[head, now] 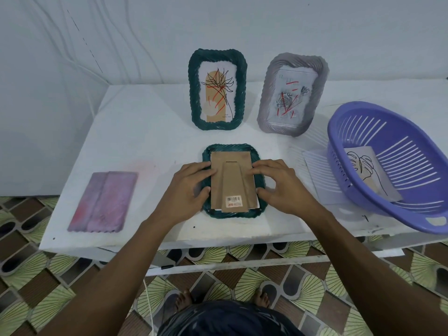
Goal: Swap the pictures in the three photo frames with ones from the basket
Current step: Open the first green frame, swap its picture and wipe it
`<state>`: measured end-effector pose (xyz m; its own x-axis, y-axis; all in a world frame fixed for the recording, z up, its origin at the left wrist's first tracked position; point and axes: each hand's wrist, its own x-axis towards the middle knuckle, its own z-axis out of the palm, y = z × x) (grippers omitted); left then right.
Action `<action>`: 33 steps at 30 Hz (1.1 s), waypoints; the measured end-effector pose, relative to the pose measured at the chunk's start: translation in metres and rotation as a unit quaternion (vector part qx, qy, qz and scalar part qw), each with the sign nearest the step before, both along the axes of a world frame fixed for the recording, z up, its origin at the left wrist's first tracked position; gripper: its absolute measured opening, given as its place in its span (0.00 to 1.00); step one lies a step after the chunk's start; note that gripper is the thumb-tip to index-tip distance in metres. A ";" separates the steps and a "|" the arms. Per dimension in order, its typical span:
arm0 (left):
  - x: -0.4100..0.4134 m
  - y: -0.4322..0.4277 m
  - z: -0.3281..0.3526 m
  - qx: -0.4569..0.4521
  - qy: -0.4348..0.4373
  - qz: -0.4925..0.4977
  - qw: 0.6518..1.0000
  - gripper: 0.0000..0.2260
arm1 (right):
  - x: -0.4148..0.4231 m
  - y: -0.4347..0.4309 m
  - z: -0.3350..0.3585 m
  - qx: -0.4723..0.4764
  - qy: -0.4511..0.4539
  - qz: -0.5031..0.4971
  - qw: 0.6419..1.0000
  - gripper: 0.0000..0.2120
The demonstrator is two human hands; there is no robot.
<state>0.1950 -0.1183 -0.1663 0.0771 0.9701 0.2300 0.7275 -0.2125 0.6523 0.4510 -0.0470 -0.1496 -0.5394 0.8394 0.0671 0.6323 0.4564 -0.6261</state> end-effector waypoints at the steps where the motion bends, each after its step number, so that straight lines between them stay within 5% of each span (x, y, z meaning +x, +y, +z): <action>1: 0.000 0.000 0.000 0.001 -0.001 0.001 1.000 0.20 | 0.000 0.000 0.000 0.000 0.002 -0.001 1.000 0.20; 33: -0.008 -0.015 0.007 -0.066 -0.034 -0.040 0.996 0.26 | 0.011 -0.003 0.003 -0.067 0.020 0.043 0.997 0.26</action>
